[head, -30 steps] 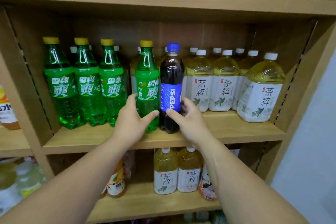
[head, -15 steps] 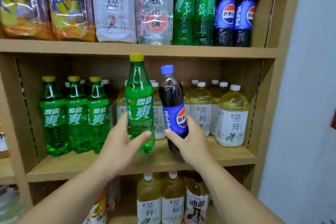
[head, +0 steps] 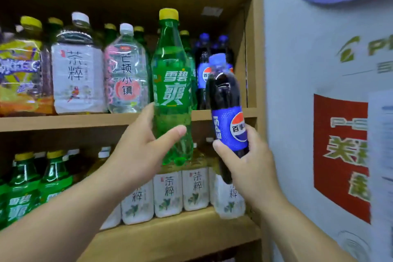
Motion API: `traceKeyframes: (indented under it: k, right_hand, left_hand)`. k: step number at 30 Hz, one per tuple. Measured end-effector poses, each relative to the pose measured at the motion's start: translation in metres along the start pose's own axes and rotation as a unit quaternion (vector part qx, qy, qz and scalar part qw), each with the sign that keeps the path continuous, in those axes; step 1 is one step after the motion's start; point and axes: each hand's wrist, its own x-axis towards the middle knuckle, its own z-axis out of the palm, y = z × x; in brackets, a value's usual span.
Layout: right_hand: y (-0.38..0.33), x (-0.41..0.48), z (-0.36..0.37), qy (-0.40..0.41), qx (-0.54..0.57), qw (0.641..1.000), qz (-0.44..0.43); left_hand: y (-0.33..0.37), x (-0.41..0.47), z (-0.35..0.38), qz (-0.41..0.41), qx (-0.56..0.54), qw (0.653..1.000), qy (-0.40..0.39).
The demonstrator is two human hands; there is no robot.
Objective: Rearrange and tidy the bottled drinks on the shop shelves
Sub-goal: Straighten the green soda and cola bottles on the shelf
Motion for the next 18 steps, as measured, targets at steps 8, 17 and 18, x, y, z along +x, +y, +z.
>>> traceKeyframes:
  k: [8,17,18]
  right_hand:
    - [-0.035,0.14,0.008,0.059,-0.142,0.988,0.009]
    - [-0.007,0.173,0.04,0.093,-0.229,0.968,0.029]
    - [-0.005,0.173,0.042,0.097,-0.237,0.966,0.025]
  left_hand:
    - [0.02,0.1,0.01,-0.022,-0.037,0.999,0.024]
    - [0.0,0.144,0.04,-0.104,-0.04,0.994,-0.02]
    - [-0.001,0.146,0.041,-0.107,-0.044,0.993,-0.019]
